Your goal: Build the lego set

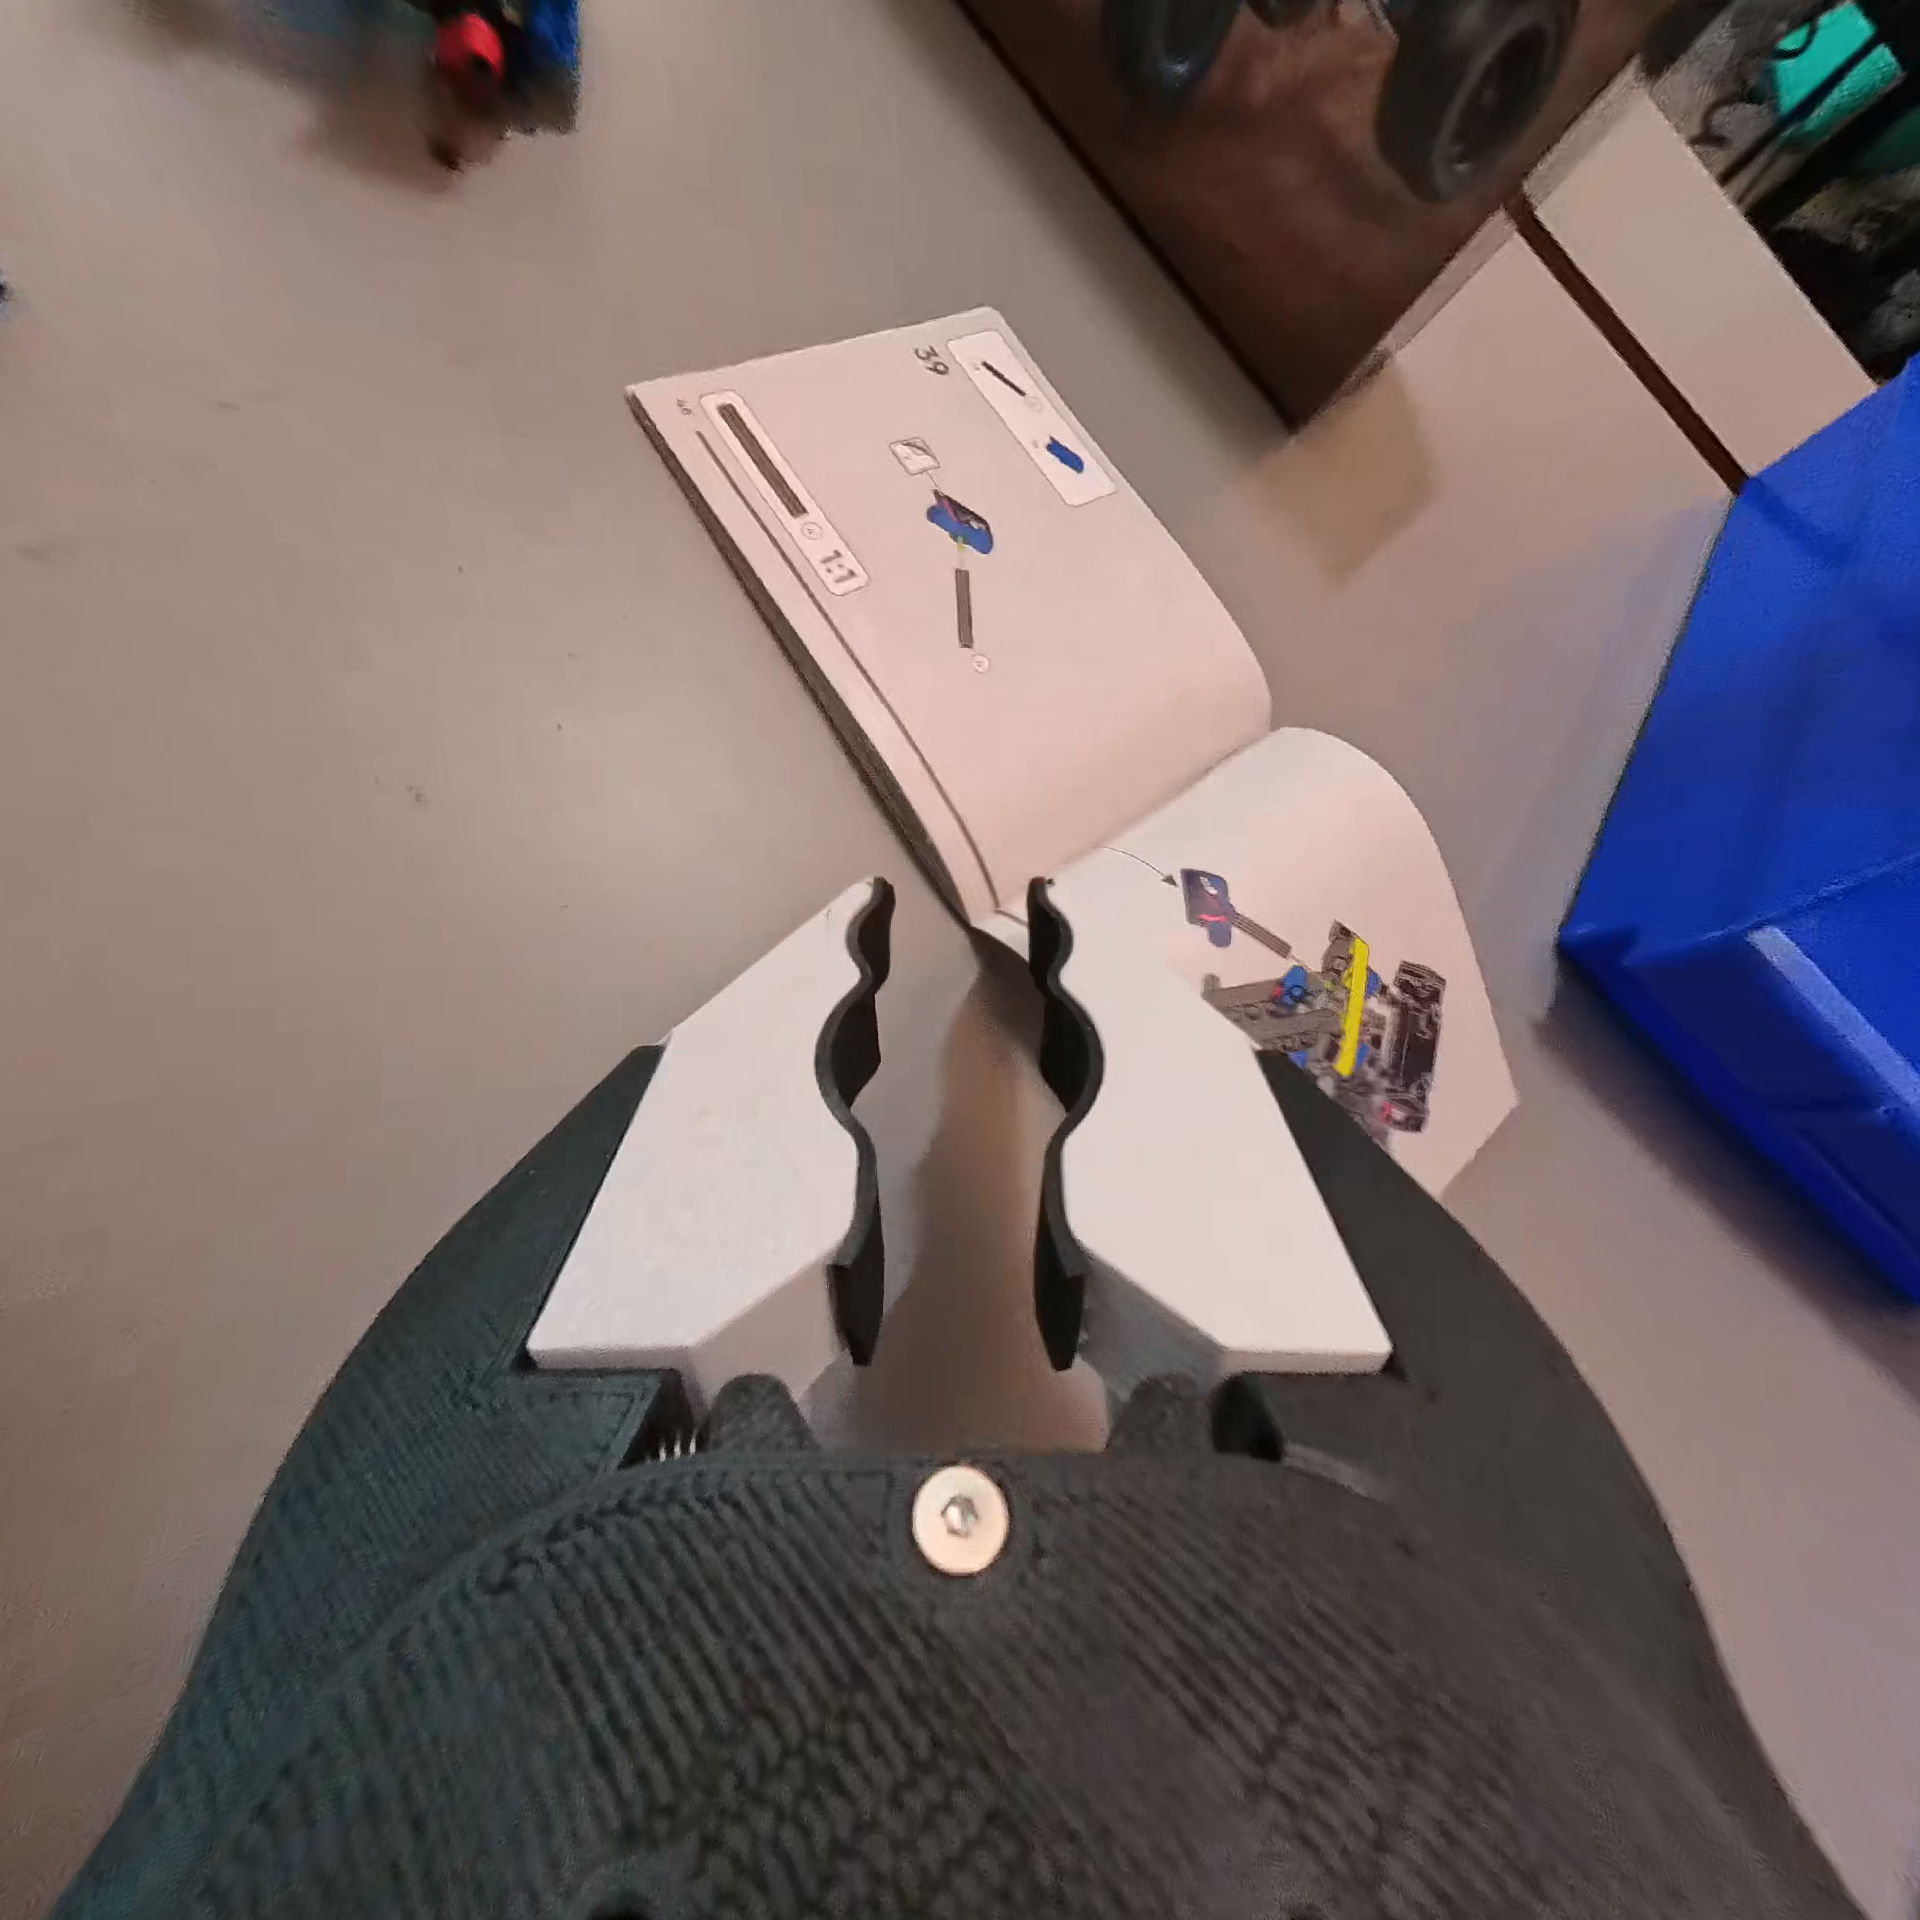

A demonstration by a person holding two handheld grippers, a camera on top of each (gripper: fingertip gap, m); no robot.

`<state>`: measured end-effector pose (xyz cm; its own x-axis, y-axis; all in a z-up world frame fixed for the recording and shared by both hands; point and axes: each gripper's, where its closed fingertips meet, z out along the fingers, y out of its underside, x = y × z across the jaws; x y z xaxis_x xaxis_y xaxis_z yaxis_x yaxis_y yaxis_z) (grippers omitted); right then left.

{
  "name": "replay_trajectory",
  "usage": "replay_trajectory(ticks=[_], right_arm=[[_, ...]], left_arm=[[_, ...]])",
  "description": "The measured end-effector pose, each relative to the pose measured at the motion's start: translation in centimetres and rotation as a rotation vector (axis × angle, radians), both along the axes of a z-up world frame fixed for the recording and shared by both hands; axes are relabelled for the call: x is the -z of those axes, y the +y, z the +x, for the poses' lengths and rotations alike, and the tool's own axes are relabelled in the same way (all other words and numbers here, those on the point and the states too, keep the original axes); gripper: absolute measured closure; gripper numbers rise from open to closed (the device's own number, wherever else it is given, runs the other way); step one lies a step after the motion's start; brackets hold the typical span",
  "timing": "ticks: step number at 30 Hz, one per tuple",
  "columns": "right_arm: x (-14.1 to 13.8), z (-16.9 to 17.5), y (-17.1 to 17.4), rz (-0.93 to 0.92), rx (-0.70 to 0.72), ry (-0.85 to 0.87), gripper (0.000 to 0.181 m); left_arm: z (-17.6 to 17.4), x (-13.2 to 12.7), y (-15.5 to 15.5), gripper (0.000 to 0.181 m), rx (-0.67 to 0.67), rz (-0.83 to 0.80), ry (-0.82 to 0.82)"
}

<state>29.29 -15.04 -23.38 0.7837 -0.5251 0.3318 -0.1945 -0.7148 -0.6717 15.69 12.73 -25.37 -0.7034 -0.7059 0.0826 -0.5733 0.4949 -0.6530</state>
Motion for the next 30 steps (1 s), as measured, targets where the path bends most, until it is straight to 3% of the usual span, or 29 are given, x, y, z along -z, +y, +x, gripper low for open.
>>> replay_trajectory(ticks=[1, 7, 14, 21, 30], right_arm=[[0.0, -0.4, 0.4, 0.034, -0.021, 0.021, 0.158], [0.3, -5.0, 4.7, 0.234, -0.242, 0.25, 0.154], [-1.6, -7.2, 7.6, 0.46, -0.351, 0.482, 0.153], [-1.7, -7.5, 11.6, 0.592, -0.338, 0.605, 0.15], [-1.5, -7.5, 14.4, 0.586, -0.308, 0.655, 0.146]], left_arm=[[0.1, 0.0, -0.1, 0.14, 0.001, 0.0, -0.003], [1.1, -0.1, -1.6, 0.14, 0.087, -0.004, -0.064], [2.2, -1.0, -3.6, 0.142, 0.165, -0.057, -0.124], [3.3, -2.2, -4.1, 0.146, 0.145, -0.17, -0.143], [3.5, -3.2, -5.5, 0.148, 0.185, -0.226, -0.225]])
